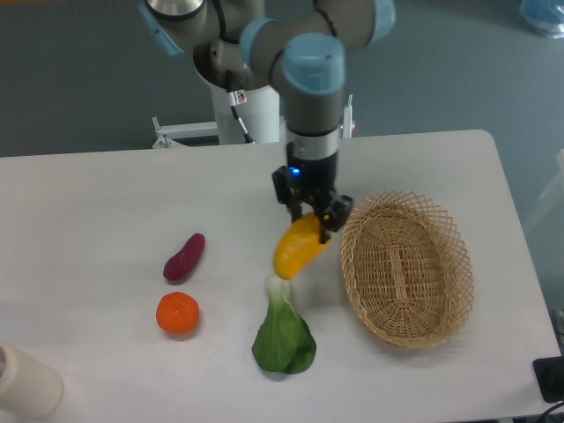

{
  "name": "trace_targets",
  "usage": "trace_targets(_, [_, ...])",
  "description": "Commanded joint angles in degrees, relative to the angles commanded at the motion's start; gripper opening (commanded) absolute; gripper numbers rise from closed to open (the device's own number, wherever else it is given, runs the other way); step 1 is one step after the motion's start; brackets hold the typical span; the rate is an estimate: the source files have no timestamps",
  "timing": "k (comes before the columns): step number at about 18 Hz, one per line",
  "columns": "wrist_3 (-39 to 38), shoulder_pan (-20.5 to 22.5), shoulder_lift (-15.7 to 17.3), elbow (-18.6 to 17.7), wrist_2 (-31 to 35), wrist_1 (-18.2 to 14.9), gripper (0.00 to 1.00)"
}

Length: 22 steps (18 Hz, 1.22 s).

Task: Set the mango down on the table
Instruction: 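Carry the mango away from the basket toward the bok choy, then lower the mango onto the table and open the gripper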

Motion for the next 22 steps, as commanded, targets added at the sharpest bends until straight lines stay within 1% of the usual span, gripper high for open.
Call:
trace_targets(2, [3.7, -0.4, 0.8, -2.6, 2.7, -0.5, 0.51])
trace_targets(4, [5.3, -0.4, 1.0, -5.0, 3.4, -0.5, 0.51])
trace_targets(6, [5.7, -0.8, 1.1, -5.9, 3.5, -0.5, 0.51])
trace_targets(8, [6.9, -1.4, 0.1, -7.1, 6.2, -0.4, 0.51])
trace_targets(9, [6.9, -2.5, -1.1, -7.0, 7.2, -0.4, 0.51])
trace_targets(11, [6.5, -3.4, -2.0, -7.2, 7.4, -0.4, 0.51])
trace_targets(15, [6.3, -3.5, -3.0, -7.0, 7.4, -0.4, 0.53])
trace_targets(18, [6.2, -3.5, -3.1, -7.1, 7.4, -0.4, 0.54])
trace_targets(19, [6.2, -3.6, -3.4, -7.1, 7.4, -0.3, 0.57])
trace_targets(20, [6.2, -3.7, -3.4, -7.0, 7.4, -0.3, 0.63])
trace_targets(21, [6.2, -3.7, -3.5, -7.0, 7.4, -0.2, 0.73])
trace_targets(22, [6.2, -3.7, -3.5, -7.0, 7.3, -0.1, 0.77])
